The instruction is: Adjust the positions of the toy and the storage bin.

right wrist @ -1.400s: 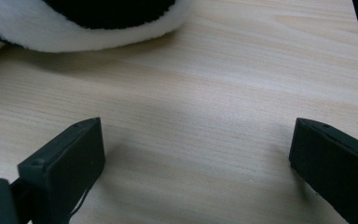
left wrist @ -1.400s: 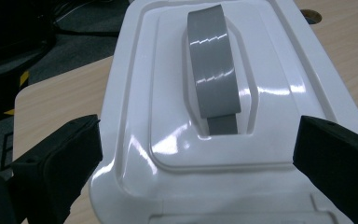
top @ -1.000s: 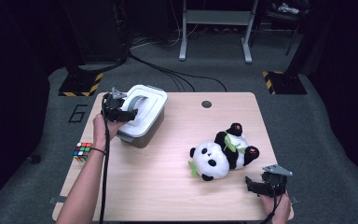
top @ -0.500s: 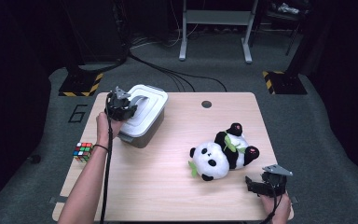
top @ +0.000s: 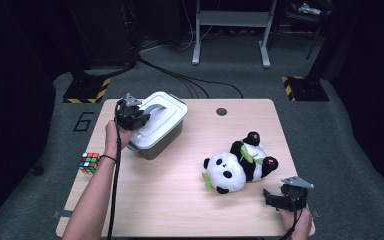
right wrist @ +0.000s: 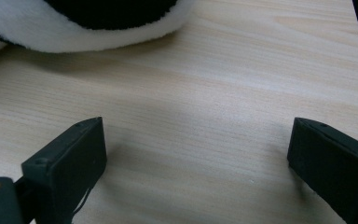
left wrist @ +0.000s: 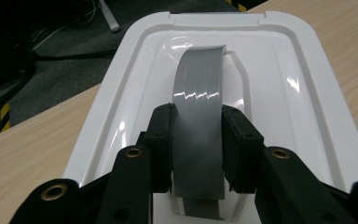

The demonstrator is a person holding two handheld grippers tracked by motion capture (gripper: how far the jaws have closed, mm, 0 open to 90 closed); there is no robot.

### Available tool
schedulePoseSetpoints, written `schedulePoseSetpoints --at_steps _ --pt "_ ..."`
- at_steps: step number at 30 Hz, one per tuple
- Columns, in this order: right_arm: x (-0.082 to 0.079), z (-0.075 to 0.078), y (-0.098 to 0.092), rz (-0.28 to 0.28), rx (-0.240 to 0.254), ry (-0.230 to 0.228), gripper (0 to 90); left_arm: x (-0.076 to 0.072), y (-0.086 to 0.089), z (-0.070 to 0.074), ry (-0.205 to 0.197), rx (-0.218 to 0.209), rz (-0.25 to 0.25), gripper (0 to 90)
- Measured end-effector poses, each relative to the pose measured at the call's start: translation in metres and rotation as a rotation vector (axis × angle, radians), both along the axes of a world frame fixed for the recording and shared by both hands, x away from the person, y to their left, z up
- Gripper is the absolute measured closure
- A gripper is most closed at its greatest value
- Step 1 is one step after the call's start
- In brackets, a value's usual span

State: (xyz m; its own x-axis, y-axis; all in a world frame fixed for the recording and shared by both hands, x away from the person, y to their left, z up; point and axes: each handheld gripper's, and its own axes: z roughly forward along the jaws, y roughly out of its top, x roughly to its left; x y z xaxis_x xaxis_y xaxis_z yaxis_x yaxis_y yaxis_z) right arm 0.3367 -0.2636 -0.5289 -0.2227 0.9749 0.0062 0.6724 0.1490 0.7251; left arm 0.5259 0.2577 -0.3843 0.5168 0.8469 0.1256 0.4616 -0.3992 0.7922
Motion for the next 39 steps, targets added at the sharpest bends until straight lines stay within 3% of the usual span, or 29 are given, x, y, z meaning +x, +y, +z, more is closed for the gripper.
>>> schedulePoseSetpoints --at_steps 6,9,11,14,20,22,25,27,31,34,39 --pt "0.000 0.000 0.000 0.000 0.000 0.000 3.8 0.002 0.003 0.000 0.019 -0.041 0.004 66.9" --pt "0.000 0.000 0.000 0.000 0.000 0.000 3.9 0.004 0.006 -0.001 0.024 -0.042 0.016 66.9" --pt "0.000 0.000 0.000 0.000 0.000 0.000 3.9 0.005 0.005 -0.002 0.036 -0.015 0.025 65.6" --pt "0.000 0.000 0.000 0.000 -0.001 0.000 3.9 0.008 0.004 -0.008 0.055 0.028 0.036 56.2" --pt "0.000 0.000 0.000 0.000 0.000 0.000 3.9 0.010 0.013 -0.012 0.049 -0.036 0.066 45.1" --pt "0.000 0.000 0.000 0.000 0.000 0.000 4.0 0.010 0.014 -0.012 0.055 -0.038 0.060 46.7" --pt "0.000 0.000 0.000 0.000 -0.001 0.000 4.0 0.009 0.011 -0.011 0.055 -0.036 0.049 58.6" --pt "0.000 0.000 0.000 0.003 -0.003 -0.002 4.0 0.009 0.007 -0.011 0.088 -0.075 0.024 64.3" --pt "0.000 0.000 0.000 0.001 -0.001 -0.001 4.1 0.008 0.009 -0.014 0.081 -0.126 0.041 66.2" --pt "0.000 0.000 0.000 0.003 -0.002 -0.003 4.1 0.008 0.008 -0.013 0.084 -0.118 0.025 66.7" --pt "0.000 0.000 0.000 0.003 -0.002 -0.003 4.2 0.008 0.005 -0.014 0.093 -0.142 0.007 66.8"
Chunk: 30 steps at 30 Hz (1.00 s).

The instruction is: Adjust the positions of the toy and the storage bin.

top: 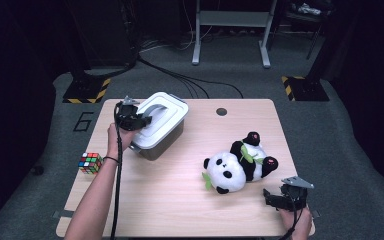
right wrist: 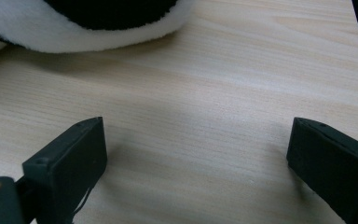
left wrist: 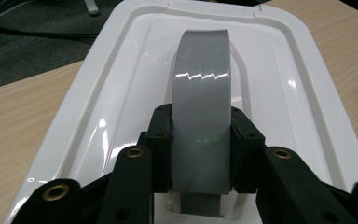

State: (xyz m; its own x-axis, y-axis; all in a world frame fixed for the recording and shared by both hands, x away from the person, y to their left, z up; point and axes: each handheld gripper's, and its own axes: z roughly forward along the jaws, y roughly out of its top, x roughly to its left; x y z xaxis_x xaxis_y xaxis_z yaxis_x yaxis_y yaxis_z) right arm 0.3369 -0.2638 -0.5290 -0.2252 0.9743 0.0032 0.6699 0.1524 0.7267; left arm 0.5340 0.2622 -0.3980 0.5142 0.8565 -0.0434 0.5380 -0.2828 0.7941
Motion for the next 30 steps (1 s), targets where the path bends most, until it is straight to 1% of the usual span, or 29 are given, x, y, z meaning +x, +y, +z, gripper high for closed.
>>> schedulePoseSetpoints --at_steps 2,6,8,9,10,12,17,20,25,27,30 --pt "0.000 0.000 0.000 0.000 0.000 0.000 4.2 0.000 -0.003 0.000 0.003 -0.012 -0.010 66.8" --pt "0.000 0.000 0.000 0.000 0.000 0.000 4.2 -0.001 -0.013 0.000 0.005 -0.014 -0.043 66.8" --pt "0.000 0.000 0.000 0.000 0.000 0.000 4.2 -0.001 -0.018 0.000 0.006 -0.022 -0.057 66.8" --pt "0.000 0.000 0.000 0.000 0.000 0.000 4.2 -0.001 -0.022 0.000 0.012 -0.019 -0.069 66.8" --pt "0.000 0.000 0.000 0.000 0.000 0.000 4.2 -0.001 -0.025 -0.001 0.002 -0.018 -0.073 66.7" --pt "0.000 0.000 0.000 0.000 0.000 0.000 4.2 0.000 -0.030 -0.001 0.002 -0.019 -0.083 66.7" --pt "0.000 0.000 0.000 0.000 0.000 0.000 4.2 0.001 -0.042 0.000 0.008 -0.025 -0.132 66.7" --pt "0.000 0.000 0.000 0.000 0.000 0.000 4.2 0.002 -0.048 0.000 0.019 -0.021 -0.173 66.7" --pt "0.000 0.000 0.000 0.000 0.000 0.000 4.3 0.003 -0.063 0.001 0.019 -0.020 -0.237 66.7" --pt "0.000 0.000 0.000 0.001 0.000 0.000 4.3 0.003 -0.069 0.000 0.017 -0.022 -0.255 66.6" --pt "0.000 0.000 0.000 0.000 0.000 0.000 4.4 0.003 -0.074 0.001 0.013 -0.008 -0.262 66.5"
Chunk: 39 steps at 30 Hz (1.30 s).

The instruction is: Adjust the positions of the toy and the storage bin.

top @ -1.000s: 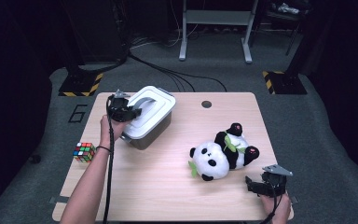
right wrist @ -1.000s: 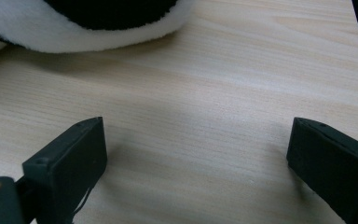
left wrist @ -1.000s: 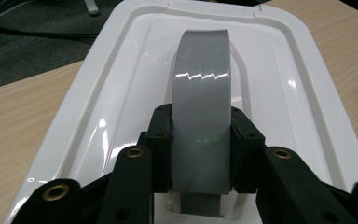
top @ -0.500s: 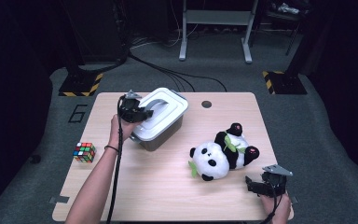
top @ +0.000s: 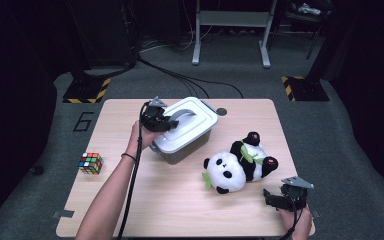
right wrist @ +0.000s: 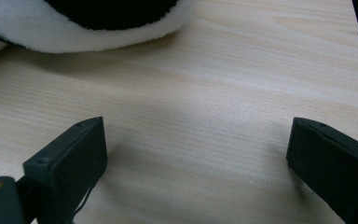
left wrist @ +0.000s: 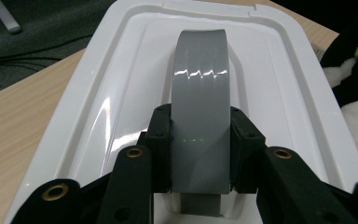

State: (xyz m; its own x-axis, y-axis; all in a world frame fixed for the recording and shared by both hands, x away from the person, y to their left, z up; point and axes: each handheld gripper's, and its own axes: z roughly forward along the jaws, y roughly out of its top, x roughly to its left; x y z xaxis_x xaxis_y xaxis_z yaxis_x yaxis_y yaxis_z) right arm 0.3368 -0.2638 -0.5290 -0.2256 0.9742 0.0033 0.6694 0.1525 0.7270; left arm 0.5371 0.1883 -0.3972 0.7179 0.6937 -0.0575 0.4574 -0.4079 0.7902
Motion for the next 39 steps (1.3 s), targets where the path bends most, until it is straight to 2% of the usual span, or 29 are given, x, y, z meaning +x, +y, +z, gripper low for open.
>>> schedulePoseSetpoints --at_steps 2,3,4,5,6,8,12,16,18,21,23,24,26,28,32,33,35,39 --pt "0.000 0.000 0.000 0.000 0.000 0.000 4.4 0.000 0.000 0.000 0.007 -0.015 0.014 64.5" --pt "0.000 0.000 0.000 0.000 0.000 0.000 4.4 0.000 0.000 0.000 0.007 -0.015 0.014 58.8" --pt "0.000 0.000 0.000 0.000 0.000 -0.001 4.5 -0.002 0.002 0.002 0.007 -0.025 0.035 51.4" --pt "0.000 0.000 0.000 0.000 0.000 0.000 4.5 -0.004 0.004 0.005 -0.005 -0.003 0.062 42.5" --pt "0.000 0.000 0.000 0.000 0.000 0.000 4.5 -0.006 0.006 0.007 -0.007 -0.009 0.076 35.4" --pt "0.000 0.000 0.000 0.000 0.000 0.000 4.5 -0.010 0.015 0.012 -0.015 -0.026 0.096 30.3" --pt "0.000 0.000 0.000 0.000 0.001 -0.001 4.5 -0.016 0.027 0.016 -0.016 -0.021 0.126 22.2" --pt "0.000 0.000 0.000 0.000 0.000 -0.001 4.5 -0.019 0.042 0.010 -0.009 0.026 0.168 20.8" --pt "0.000 0.000 0.000 0.000 0.000 -0.001 4.5 -0.021 0.046 0.007 -0.005 0.041 0.167 21.3" --pt "0.000 0.000 0.000 -0.001 0.000 -0.001 4.6 -0.025 0.044 0.005 -0.010 0.029 0.160 24.0" --pt "0.000 0.000 0.000 0.000 0.000 -0.001 4.6 -0.029 0.038 0.004 -0.042 0.023 0.149 25.9" --pt "0.000 0.000 0.000 -0.001 0.000 -0.001 4.6 -0.030 0.030 0.006 -0.067 0.023 0.131 30.8" --pt "0.000 0.000 0.000 -0.001 0.000 -0.001 4.6 -0.029 0.021 0.006 -0.090 0.038 0.123 37.8" --pt "0.000 0.000 0.000 -0.001 0.000 -0.001 4.6 -0.026 0.012 0.006 -0.088 0.045 0.109 44.8" --pt "0.000 0.000 0.000 -0.001 0.000 -0.001 4.6 -0.022 -0.001 0.004 -0.093 0.071 0.082 66.2" --pt "0.000 0.000 0.000 -0.001 0.000 -0.001 4.6 -0.022 -0.004 0.004 -0.098 0.083 0.078 66.2" --pt "0.000 0.000 0.000 -0.001 0.000 -0.001 4.6 -0.019 -0.008 0.004 -0.093 0.065 0.060 67.2" --pt "0.000 0.000 0.000 -0.001 0.001 -0.001 4.7 -0.016 -0.013 0.005 -0.084 0.075 0.038 67.2"
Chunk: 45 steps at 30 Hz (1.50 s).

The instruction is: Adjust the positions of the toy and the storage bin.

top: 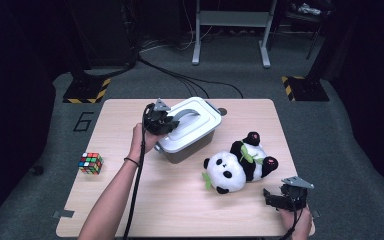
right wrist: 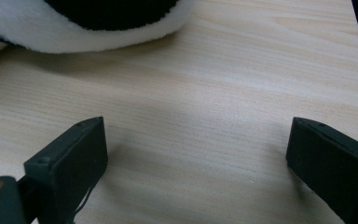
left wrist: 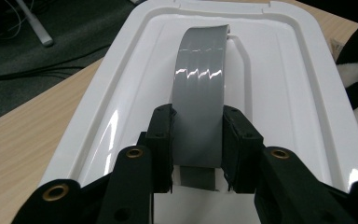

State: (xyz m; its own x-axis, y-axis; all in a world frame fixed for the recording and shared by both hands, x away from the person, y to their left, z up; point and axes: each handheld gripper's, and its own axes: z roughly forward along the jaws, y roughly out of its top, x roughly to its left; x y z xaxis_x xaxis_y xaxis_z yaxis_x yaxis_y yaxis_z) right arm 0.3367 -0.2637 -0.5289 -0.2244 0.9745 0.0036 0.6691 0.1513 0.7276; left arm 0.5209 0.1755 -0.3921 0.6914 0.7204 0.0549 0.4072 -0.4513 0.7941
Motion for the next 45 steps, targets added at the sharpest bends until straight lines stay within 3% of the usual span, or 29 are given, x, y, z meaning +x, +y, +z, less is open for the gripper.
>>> schedulePoseSetpoints --at_steps 8,15,22,26,27,28,29,32,39,45 --pt "0.000 0.000 0.000 0.000 0.000 0.000 4.7 0.010 -0.013 -0.001 0.003 -0.016 -0.057 67.3" --pt "0.000 0.000 0.000 0.000 0.000 0.000 4.7 0.029 -0.021 0.003 -0.003 0.035 -0.119 67.3" --pt "0.000 0.000 0.000 -0.001 0.001 -0.001 4.9 0.034 -0.017 0.003 0.011 0.023 -0.116 66.2" --pt "0.000 0.000 0.000 0.000 0.001 0.000 5.0 0.029 -0.015 0.003 0.028 0.034 -0.022 40.0" --pt "0.000 0.000 0.000 0.000 0.001 -0.001 5.0 0.029 -0.015 0.003 0.028 0.034 -0.022 35.6" --pt "0.000 0.000 0.000 0.000 0.001 -0.001 5.0 0.028 -0.012 0.003 0.030 0.027 -0.008 32.1" --pt "0.000 0.000 0.000 0.000 0.001 0.000 4.9 0.022 -0.007 0.005 0.036 -0.011 0.027 28.2" --pt "0.000 0.000 0.000 -0.001 0.002 -0.001 4.9 0.011 0.001 0.009 0.045 -0.039 0.032 19.6" --pt "0.000 0.000 0.000 -0.001 0.001 -0.001 5.0 -0.014 0.012 0.014 0.033 -0.078 0.036 13.5" --pt "0.000 0.000 0.000 -0.001 0.001 -0.001 5.0 -0.031 0.016 0.015 0.015 -0.085 0.026 9.2"
